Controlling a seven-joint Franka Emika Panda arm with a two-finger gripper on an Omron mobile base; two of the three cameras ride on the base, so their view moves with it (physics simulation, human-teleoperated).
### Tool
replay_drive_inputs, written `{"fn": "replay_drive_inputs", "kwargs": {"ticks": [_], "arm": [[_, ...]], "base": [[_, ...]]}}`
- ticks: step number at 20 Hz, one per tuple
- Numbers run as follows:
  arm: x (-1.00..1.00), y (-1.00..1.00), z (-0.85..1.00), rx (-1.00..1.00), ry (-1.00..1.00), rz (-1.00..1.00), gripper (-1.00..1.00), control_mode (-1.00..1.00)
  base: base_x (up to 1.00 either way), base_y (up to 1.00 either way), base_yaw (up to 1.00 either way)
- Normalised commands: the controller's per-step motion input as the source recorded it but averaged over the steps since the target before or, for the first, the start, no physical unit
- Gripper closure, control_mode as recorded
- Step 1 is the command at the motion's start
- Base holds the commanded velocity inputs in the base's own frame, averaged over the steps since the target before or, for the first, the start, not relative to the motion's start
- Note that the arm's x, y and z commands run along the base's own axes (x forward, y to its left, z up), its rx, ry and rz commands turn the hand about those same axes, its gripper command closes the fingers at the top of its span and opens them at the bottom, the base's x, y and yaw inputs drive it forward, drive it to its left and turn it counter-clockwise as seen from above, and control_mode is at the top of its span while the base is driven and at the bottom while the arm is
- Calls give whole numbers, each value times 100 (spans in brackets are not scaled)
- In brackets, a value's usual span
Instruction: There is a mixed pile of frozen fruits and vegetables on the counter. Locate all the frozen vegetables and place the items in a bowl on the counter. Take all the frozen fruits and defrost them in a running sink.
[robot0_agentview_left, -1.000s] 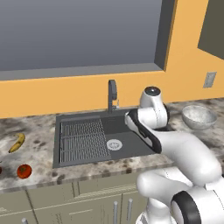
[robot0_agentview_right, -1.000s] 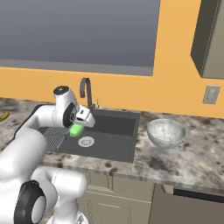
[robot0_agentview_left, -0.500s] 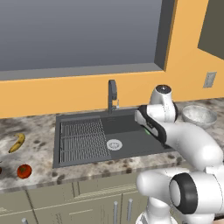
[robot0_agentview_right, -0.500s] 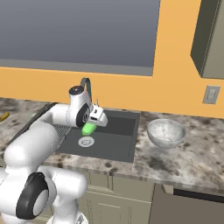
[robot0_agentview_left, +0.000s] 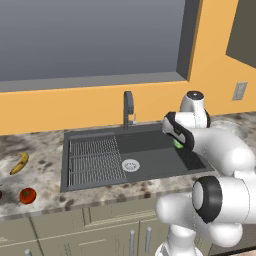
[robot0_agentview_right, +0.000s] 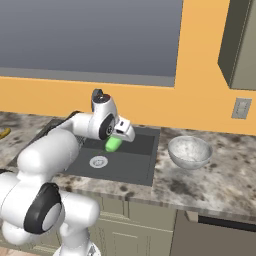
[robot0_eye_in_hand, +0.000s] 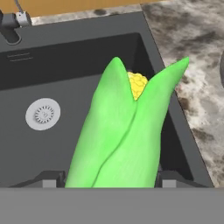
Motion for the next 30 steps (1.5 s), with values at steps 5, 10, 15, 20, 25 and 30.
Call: {"fn": "replay_drive_inputs", "kwargs": {"ticks": [5,10,15,20,25,30], "arm": [[21,-38,12,-1,7,-5,100,-100],[17,-44,6,-1,4,-6,100,-100],[19,-42,6,0,4,-7,100,-100],[20,-34,8,0,6,-9,100,-100],[19,-36,3,0,5,-8,100,-100],[15,-41,0,0,0,-6,100,-100]], "base": [[0,0,0],[0,0,0],[0,0,0],[0,0,0],[0,0,0],[0,0,0]]}}
